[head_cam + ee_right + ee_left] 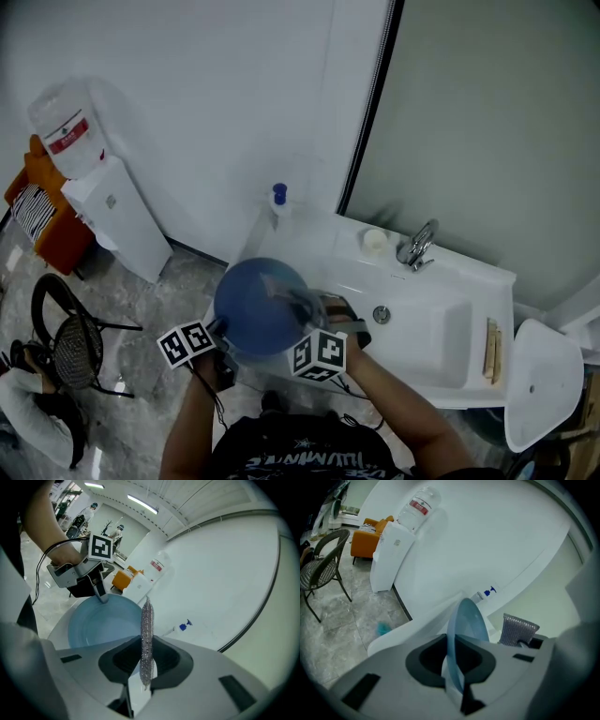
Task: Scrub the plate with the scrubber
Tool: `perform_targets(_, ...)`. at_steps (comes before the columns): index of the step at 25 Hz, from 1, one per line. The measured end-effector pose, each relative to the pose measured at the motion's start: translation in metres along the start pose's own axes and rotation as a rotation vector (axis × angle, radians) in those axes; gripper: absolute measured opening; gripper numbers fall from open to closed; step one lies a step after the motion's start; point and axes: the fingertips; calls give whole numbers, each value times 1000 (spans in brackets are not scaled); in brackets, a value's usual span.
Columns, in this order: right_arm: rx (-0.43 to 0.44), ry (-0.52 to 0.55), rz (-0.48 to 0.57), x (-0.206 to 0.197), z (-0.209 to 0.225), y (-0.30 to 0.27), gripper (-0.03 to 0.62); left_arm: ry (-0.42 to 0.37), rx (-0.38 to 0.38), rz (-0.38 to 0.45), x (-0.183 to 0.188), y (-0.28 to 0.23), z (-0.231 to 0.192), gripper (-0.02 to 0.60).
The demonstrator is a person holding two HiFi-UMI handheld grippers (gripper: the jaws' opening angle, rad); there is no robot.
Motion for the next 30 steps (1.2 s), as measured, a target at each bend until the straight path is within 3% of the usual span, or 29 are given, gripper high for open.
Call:
perform_targets(18, 30, -88, -71, -19, -14, -34, 74, -47, 15, -188, 4, -31, -21, 38)
perform_targets(25, 39, -104, -78, -21, -16, -44, 74, -185, 98, -284, 4, -36, -28, 35)
perform_targets(30, 48, -106, -80, -20, -17, -49, 74, -321, 167, -299, 13, -37, -31, 35)
Point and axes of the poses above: the fingertips, and each gripper's own axes: y backward along the fingers, z to its right, x out of its top, and after that the axes turned 8 degrees about -x, right-handed
